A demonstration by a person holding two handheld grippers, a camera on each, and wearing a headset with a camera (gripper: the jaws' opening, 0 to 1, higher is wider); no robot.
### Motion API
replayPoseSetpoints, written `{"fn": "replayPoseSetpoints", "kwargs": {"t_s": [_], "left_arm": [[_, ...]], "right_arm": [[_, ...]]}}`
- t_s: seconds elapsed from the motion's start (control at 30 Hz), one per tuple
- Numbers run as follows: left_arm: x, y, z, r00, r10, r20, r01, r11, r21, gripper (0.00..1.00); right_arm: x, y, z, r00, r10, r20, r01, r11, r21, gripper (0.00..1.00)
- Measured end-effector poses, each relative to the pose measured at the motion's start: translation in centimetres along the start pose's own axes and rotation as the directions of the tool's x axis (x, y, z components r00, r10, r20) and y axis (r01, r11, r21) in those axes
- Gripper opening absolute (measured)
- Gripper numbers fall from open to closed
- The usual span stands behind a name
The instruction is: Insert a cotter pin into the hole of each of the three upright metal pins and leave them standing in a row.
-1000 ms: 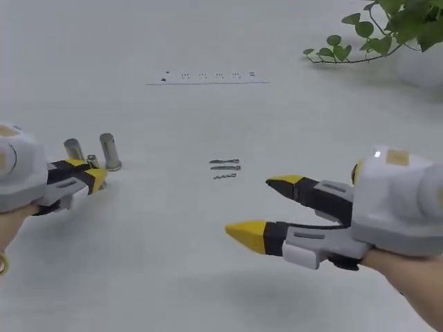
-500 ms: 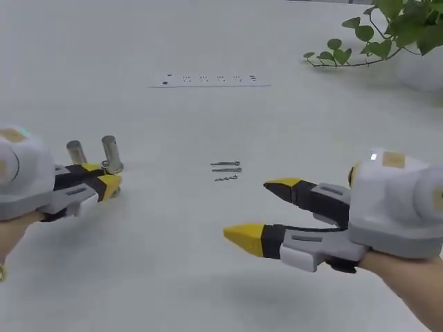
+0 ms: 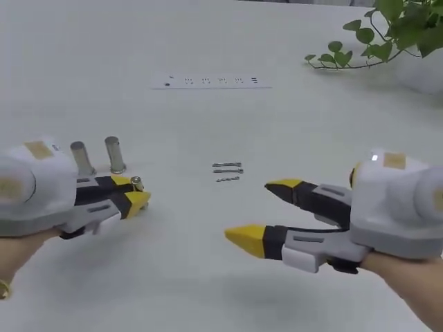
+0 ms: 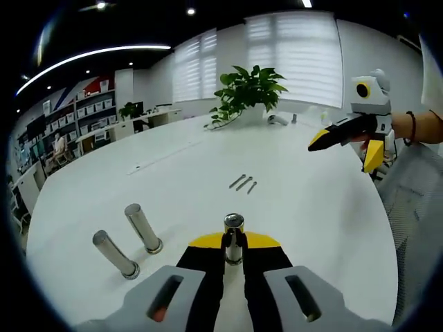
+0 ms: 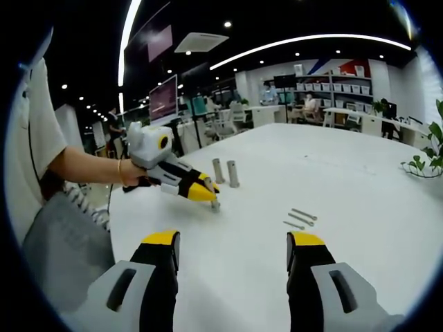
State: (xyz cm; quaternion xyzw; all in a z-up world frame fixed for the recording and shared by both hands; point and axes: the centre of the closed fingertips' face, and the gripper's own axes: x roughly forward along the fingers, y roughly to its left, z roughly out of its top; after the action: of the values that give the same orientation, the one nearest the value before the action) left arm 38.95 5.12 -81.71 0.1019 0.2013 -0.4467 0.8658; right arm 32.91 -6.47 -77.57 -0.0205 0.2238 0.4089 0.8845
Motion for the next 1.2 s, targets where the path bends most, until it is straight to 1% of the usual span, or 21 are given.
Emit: {"fn": "replayPoseSetpoints", "kwargs": {"t_s": [0.13, 0.23, 0.27, 0.4, 0.47, 0.67, 0.77, 0.9, 1.2], "left_arm": [[0.1, -1.4, 0.3, 0.9988, -0.049, 0.008, 0.048, 0.999, 0.023, 0.07], [0.1, -2.6, 0.4, 0.9964, -0.085, 0.006, 0.084, 0.995, 0.047, 0.07], [0.1, -2.8, 0.4, 0.9959, -0.09, 0.005, 0.09, 0.995, 0.046, 0.07], [0.1, -4.1, 0.5, 0.9901, -0.14, 0.012, 0.139, 0.989, 0.06, 0.07], [0.1, -4.6, 0.5, 0.988, -0.154, 0.011, 0.153, 0.986, 0.066, 0.07], [0.4, -5.2, 0.2, 0.9865, -0.163, 0.0, 0.163, 0.984, 0.075, 0.07], [0.5, -5.4, 0.0, 0.987, -0.161, -0.007, 0.161, 0.983, 0.091, 0.07], [0.7, -5.6, -0.4, 0.9867, -0.16, -0.027, 0.162, 0.981, 0.108, 0.07], [1.0, -5.8, -1.1, 0.9869, -0.153, -0.051, 0.159, 0.979, 0.128, 0.07]], "right_arm": [[0.1, 0.2, 0.0, 1.0, 0.006, -0.003, -0.007, 1.0, -0.003, 0.64], [0.0, 0.2, 0.0, 1.0, 0.008, -0.003, -0.008, 1.0, -0.002, 0.64], [0.0, 0.2, 0.0, 1.0, 0.009, -0.003, -0.009, 1.0, -0.001, 0.64], [0.0, 0.3, -0.1, 0.9999, 0.012, -0.006, -0.012, 1.0, -0.004, 0.64], [0.0, 0.3, -0.2, 0.9999, 0.012, -0.006, -0.012, 1.0, -0.002, 0.64], [0.1, 0.5, -0.4, 0.9998, 0.017, -0.013, -0.017, 1.0, -0.002, 0.63], [0.0, 0.4, -0.4, 0.9998, 0.015, -0.014, -0.015, 1.0, -0.002, 0.63], [-0.1, 0.3, -0.4, 0.9998, 0.012, -0.017, -0.013, 1.0, -0.005, 0.63], [-0.4, 0.3, -0.6, 0.9997, 0.005, -0.026, -0.005, 1.0, -0.007, 0.62]]}}
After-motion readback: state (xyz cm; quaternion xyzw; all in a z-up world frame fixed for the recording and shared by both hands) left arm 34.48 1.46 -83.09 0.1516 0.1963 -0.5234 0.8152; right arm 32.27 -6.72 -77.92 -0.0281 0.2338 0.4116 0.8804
